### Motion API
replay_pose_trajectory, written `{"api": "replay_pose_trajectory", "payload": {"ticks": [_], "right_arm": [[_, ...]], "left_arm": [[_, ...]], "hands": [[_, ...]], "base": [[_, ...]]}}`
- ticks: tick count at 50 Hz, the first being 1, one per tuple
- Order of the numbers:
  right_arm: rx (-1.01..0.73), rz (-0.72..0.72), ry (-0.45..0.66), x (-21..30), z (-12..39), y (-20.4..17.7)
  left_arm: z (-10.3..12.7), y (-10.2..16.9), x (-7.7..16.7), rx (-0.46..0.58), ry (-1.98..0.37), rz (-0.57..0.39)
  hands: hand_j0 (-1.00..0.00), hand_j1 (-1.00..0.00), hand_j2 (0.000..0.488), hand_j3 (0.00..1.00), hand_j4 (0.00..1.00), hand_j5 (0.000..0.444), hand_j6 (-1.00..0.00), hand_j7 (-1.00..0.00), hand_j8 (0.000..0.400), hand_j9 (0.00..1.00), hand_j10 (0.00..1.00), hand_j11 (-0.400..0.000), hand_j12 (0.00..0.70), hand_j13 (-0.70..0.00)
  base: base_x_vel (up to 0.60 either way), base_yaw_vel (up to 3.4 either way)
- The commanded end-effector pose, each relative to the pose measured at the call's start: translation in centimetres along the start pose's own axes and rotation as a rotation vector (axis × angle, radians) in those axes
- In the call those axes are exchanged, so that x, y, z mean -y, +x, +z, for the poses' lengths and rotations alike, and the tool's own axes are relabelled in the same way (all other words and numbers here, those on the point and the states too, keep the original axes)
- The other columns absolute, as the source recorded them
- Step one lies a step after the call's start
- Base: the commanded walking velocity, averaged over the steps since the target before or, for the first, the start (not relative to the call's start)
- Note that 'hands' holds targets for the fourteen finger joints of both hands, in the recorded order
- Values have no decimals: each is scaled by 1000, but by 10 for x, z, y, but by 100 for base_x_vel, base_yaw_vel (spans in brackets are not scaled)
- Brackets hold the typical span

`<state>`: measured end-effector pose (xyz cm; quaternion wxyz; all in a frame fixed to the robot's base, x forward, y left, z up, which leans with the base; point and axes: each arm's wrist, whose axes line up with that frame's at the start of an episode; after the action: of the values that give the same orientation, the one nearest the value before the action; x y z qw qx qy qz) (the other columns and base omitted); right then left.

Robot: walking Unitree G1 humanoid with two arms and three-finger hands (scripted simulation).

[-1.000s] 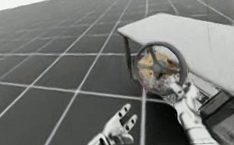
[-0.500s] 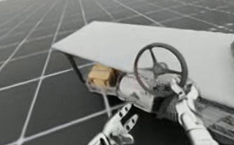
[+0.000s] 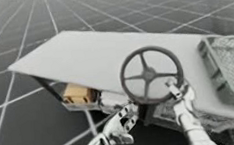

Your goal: Pick up and drop off the object

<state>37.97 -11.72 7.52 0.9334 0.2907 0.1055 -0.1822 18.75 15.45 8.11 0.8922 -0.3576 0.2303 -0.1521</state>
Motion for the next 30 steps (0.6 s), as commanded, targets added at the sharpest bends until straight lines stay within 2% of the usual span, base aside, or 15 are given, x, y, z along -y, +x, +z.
{"api": "replay_pose_trajectory", "payload": {"ticks": [1, 28, 29, 30], "right_arm": [[57, 12, 41, -1, 16, 3], [57, 12, 41, -1, 16, 3], [26, 127, 65, -114, 66, 165], [42, 140, 75, -120, 77, 169]], "left_arm": [[2, 1, 6, -2, 22, -9], [2, 1, 6, -2, 22, -9], [117, 135, 29, 102, 49, 49], [112, 136, 35, 100, 51, 55]], "hands": [[0, 0, 0, 1000, 1000, 0, 0, 0, 0, 1000, 1000, -400, 0, -700], [0, 0, 0, 1000, 1000, 0, 0, 0, 0, 1000, 1000, -400, 0, -700], [0, 0, 0, 1000, 1000, 0, 0, 0, 0, 1000, 1000, -400, 0, -700], [0, 0, 0, 1000, 1000, 0, 0, 0, 0, 1000, 1000, -400, 0, -700]], "base": [[22, -28], [20, -22], [0, 21], [0, 22]]}}
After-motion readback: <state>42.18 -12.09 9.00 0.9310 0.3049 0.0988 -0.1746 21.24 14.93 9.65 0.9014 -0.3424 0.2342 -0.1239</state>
